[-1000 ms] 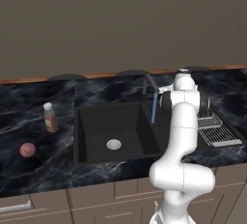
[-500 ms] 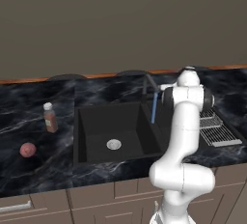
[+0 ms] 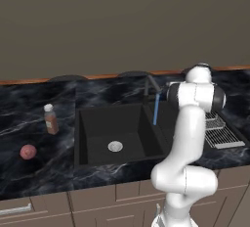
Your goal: Turn on the sink faucet. Then move the onion from the counter to the sink. Turn off the sink. Move the vegetable from the sink to the pot next to the stove. Finally move the pot to the rear right burner.
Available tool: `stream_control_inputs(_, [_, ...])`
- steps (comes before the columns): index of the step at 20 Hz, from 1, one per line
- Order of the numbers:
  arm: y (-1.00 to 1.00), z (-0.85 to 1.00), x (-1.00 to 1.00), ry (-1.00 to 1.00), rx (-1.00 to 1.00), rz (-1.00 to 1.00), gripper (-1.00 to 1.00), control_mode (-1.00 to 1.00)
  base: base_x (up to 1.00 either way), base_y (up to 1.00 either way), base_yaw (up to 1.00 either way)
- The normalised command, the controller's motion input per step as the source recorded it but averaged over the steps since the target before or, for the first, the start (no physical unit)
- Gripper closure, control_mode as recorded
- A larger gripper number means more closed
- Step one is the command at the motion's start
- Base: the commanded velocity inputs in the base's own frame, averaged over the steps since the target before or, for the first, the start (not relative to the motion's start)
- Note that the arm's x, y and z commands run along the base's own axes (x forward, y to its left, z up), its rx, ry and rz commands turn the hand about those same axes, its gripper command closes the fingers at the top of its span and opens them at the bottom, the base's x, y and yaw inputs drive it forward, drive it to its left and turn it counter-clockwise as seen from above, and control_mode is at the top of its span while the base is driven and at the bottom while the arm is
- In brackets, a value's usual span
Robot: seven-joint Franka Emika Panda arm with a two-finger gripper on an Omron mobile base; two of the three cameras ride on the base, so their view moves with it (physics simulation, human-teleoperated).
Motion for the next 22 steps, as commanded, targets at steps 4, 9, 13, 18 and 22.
stream_control_inputs(4, [0.00,0.48,-0.82,-0.06,-0.01,0.00,-1.00,-1.00,0.00,0.00,0.00])
stream_control_inputs(9, [0.04,0.45,-0.89,-0.07,-0.02,0.00,-1.00,-1.00,0.00,0.00,0.00])
stream_control_inputs(13, [0.09,0.53,-0.91,-0.10,-0.05,0.00,-1.00,-1.00,0.00,0.00,0.00])
stream_control_inputs(18, [0.19,0.55,-0.86,-0.13,-0.11,0.00,-1.00,-1.00,0.00,0.00,0.00])
stream_control_inputs(22, [0.40,0.49,-0.76,-0.07,-0.22,0.07,-1.00,-1.00,0.00,0.00,0.00])
